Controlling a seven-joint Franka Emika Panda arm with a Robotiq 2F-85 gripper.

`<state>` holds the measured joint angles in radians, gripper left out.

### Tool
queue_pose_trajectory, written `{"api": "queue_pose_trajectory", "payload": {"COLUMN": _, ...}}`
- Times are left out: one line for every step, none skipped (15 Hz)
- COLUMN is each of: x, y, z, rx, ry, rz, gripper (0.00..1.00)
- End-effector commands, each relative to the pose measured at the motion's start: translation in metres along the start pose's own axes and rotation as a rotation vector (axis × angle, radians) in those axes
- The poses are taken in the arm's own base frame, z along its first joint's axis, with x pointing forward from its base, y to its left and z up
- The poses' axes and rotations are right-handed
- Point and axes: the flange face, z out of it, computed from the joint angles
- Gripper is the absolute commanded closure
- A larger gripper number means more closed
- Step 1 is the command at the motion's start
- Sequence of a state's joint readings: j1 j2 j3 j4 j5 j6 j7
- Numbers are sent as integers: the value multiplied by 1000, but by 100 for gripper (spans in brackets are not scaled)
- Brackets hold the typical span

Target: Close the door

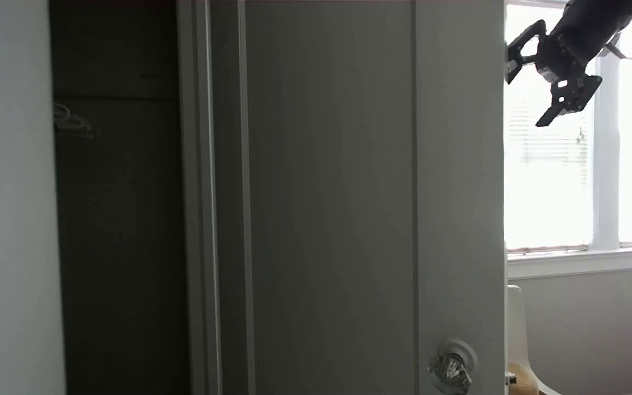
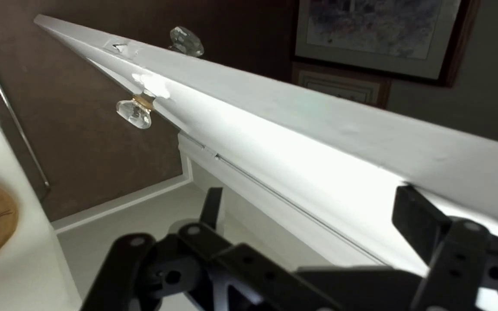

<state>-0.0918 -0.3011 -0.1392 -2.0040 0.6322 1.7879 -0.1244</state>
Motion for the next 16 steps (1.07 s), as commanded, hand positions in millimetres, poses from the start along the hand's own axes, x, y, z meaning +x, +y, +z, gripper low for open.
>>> {"api": "queue_pose_trajectory", "payload": {"x": -33, "y": -21, "z": 27, "rx": 69, "ry": -75, "rz": -51, "gripper": 0}}
{"api": "queue_pose_trajectory", "payload": {"x": -38, "y": -29, "z": 34, "rx": 75, "ry": -96, "rz": -63, "gripper": 0}}
{"api": "queue_pose_trajectory", "payload": {"x": -45, "y": -37, "z": 43, "rx": 81, "ry": -122, "rz": -79, "gripper": 0}}
{"api": "queue_pose_trajectory", "payload": {"x": -51, "y": -45, "z": 52, "rx": 87, "ry": -148, "rz": -97, "gripper": 0}}
{"api": "queue_pose_trajectory", "payload": {"x": -57, "y": -52, "z": 61, "rx": 93, "ry": -175, "rz": -115, "gripper": 0}}
{"api": "queue_pose_trajectory", "payload": {"x": -63, "y": -61, "z": 72, "rx": 95, "ry": -191, "rz": -138, "gripper": 0}}
{"api": "queue_pose_trajectory", "payload": {"x": -68, "y": -70, "z": 81, "rx": 102, "ry": -207, "rz": -157, "gripper": 0}}
{"api": "queue_pose_trajectory", "payload": {"x": -72, "y": -79, "z": 93, "rx": 112, "ry": -221, "rz": -177, "gripper": 0}}
{"api": "queue_pose_trajectory", "payload": {"x": -75, "y": -86, "z": 102, "rx": 120, "ry": -237, "rz": -192, "gripper": 0}}
{"api": "queue_pose_trajectory", "payload": {"x": -79, "y": -96, "z": 113, "rx": 129, "ry": -256, "rz": -207, "gripper": 0}}
{"api": "queue_pose_trajectory", "payload": {"x": -83, "y": -104, "z": 124, "rx": 137, "ry": -277, "rz": -219, "gripper": 0}}
{"api": "queue_pose_trajectory", "payload": {"x": -88, "y": -115, "z": 133, "rx": 142, "ry": -301, "rz": -226, "gripper": 0}}
{"api": "queue_pose_trajectory", "payload": {"x": -92, "y": -123, "z": 141, "rx": 143, "ry": -310, "rz": -241, "gripper": 0}}
{"api": "queue_pose_trajectory", "payload": {"x": -95, "y": -131, "z": 147, "rx": 143, "ry": -321, "rz": -249, "gripper": 0}}
{"api": "queue_pose_trajectory", "payload": {"x": -98, "y": -137, "z": 153, "rx": 137, "ry": -322, "rz": -263, "gripper": 0}}
{"api": "queue_pose_trajectory", "payload": {"x": -99, "y": -140, "z": 157, "rx": 136, "ry": -324, "rz": -263, "gripper": 0}}
